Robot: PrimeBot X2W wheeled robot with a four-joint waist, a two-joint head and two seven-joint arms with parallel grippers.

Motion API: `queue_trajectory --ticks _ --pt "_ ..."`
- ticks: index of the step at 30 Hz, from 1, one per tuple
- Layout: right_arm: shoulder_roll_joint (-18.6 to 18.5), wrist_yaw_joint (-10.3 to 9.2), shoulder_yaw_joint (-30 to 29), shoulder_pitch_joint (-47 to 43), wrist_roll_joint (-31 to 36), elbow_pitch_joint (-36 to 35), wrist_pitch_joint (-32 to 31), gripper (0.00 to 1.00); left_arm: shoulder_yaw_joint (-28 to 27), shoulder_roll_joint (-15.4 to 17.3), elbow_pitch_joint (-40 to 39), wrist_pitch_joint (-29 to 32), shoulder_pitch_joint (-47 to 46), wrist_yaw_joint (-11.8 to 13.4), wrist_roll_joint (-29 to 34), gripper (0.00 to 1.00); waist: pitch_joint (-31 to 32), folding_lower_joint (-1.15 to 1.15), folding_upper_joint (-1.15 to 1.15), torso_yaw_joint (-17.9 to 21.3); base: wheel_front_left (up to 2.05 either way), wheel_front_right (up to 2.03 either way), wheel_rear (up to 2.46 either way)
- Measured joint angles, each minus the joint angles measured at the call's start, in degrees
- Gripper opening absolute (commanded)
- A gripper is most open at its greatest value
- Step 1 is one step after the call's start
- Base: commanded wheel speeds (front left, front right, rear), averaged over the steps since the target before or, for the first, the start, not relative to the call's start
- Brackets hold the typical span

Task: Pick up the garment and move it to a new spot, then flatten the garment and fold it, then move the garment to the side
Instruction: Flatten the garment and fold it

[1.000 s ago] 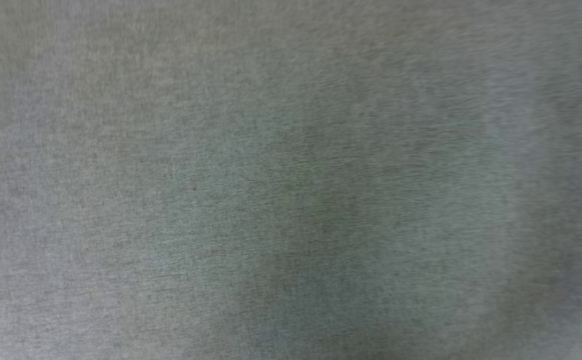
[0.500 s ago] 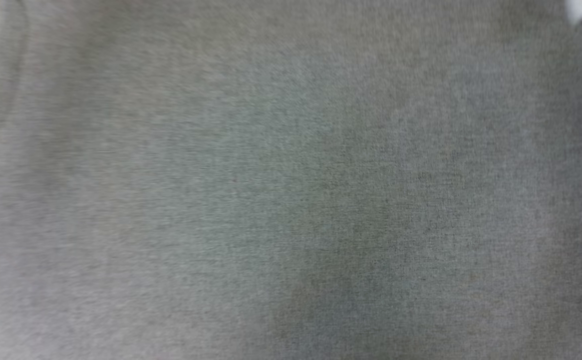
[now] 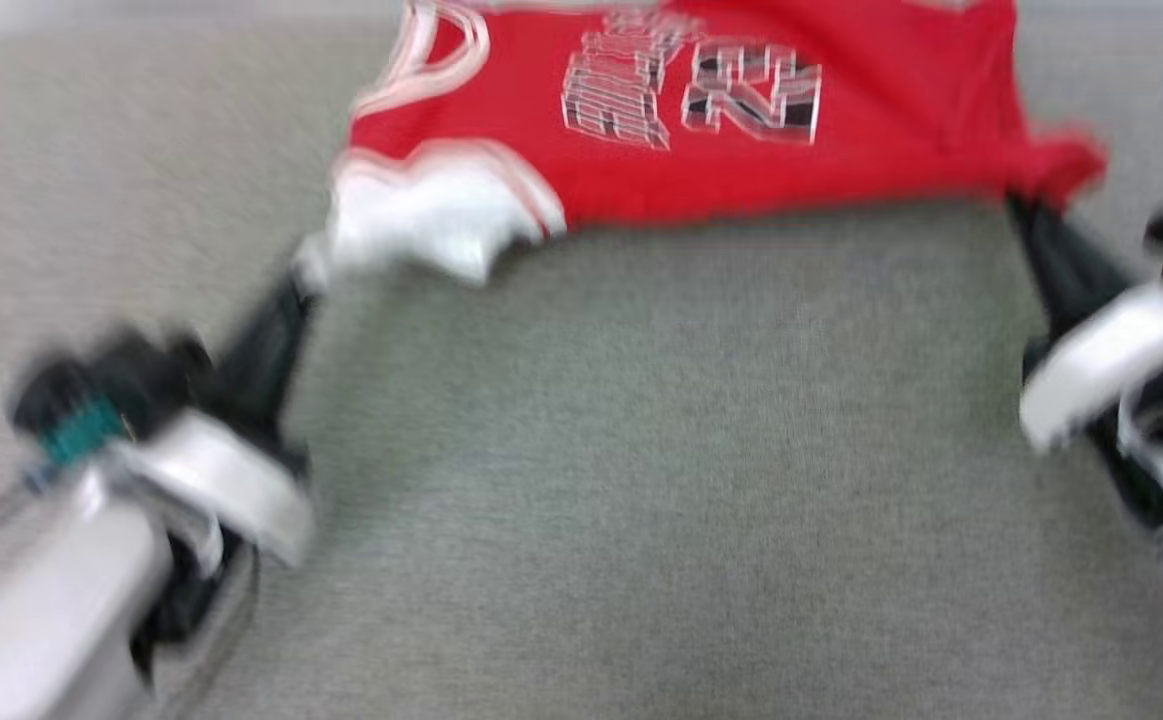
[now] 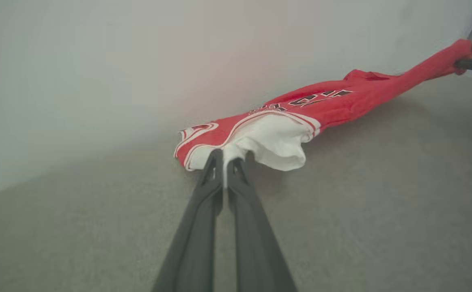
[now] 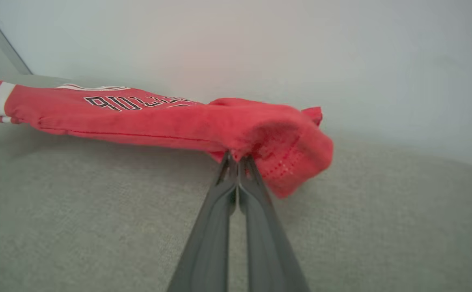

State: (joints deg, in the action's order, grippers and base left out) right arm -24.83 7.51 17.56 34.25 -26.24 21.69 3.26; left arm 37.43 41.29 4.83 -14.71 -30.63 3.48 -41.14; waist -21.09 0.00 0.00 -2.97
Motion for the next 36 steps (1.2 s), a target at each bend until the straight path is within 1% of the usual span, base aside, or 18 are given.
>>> queue_trajectory --ticks 1,5,7,9,11,16,19,22,25,27,33,36 --pt "-0.53 0.00 0.31 -2.14 -0.73 -0.44 0.01 0.00 0.70 0.43 -0.69 0.42 2.39 0.14 -0.47 0.00 1.10 0.00 0.00 -0.26 0.00 0.00 0.00" --pt "-2.70 0.00 0.43 -10.38 -3.74 -2.16 -0.48 0.00 2.19 2.44 -4.57 1.96 10.62 2.13 -2.69 0.00 5.54 -0.02 0.00 -1.25 0.00 0.00 0.00" --pt "-3.58 0.00 0.40 -14.25 -5.50 -3.81 -1.11 0.00 3.22 3.71 -6.72 3.39 14.39 2.59 -3.99 0.00 7.55 -0.02 0.00 -1.75 0.00 0.00 0.00" --pt "-4.64 0.00 1.18 -18.18 -7.34 -6.10 -1.91 0.00 4.38 4.76 -9.16 5.57 18.11 2.15 -6.72 0.00 9.51 -0.02 0.00 -2.23 0.00 0.00 0.00" --pt "-5.69 0.01 0.96 -21.57 -8.13 -7.23 -2.63 0.00 5.35 6.33 -11.56 7.56 21.17 2.34 -8.10 0.00 11.37 -0.02 0.00 -2.62 0.00 0.00 0.00" --pt "-6.77 0.00 -1.02 -29.11 -11.23 -10.35 -5.60 0.00 6.99 10.44 -17.20 12.05 27.15 3.46 -11.85 0.00 15.17 -0.02 0.00 -3.16 0.00 0.00 0.00" --pt "-7.45 0.00 -2.52 -33.53 -14.46 -13.01 -8.05 0.00 7.54 12.52 -19.78 13.95 29.44 4.09 -13.55 0.00 16.43 -0.02 0.00 -3.25 0.00 0.00 0.00" --pt "-7.94 0.00 -4.65 -38.69 -16.23 -15.10 -10.91 0.00 8.71 13.16 -21.83 15.40 31.65 4.35 -14.92 0.00 16.87 -0.02 0.00 -3.28 0.00 0.00 0.00" --pt "-7.79 0.00 -7.10 -43.34 -18.26 -17.48 -13.68 0.00 10.87 14.56 -23.49 16.59 33.10 4.09 -13.14 0.00 16.89 -0.02 0.00 -3.05 0.00 0.00 0.00" --pt "-7.62 0.00 -7.80 -45.68 -18.89 -19.17 -15.69 0.00 11.13 14.61 -24.29 16.60 34.19 4.31 -13.74 0.00 16.73 -0.02 0.00 -2.79 0.00 0.00 0.00" --pt "-7.47 0.00 -11.10 -47.25 -19.29 -22.86 -18.71 0.00 9.79 16.00 -25.99 15.15 33.39 4.04 -12.54 0.00 16.05 -0.01 0.00 -2.24 0.00 0.00 0.00" --pt "-6.67 0.00 -12.32 -47.24 -20.98 -23.52 -22.19 0.00 8.10 15.79 -26.82 12.99 31.57 3.64 -11.73 0.00 15.67 0.00 0.00 -1.83 0.00 0.00 0.00"
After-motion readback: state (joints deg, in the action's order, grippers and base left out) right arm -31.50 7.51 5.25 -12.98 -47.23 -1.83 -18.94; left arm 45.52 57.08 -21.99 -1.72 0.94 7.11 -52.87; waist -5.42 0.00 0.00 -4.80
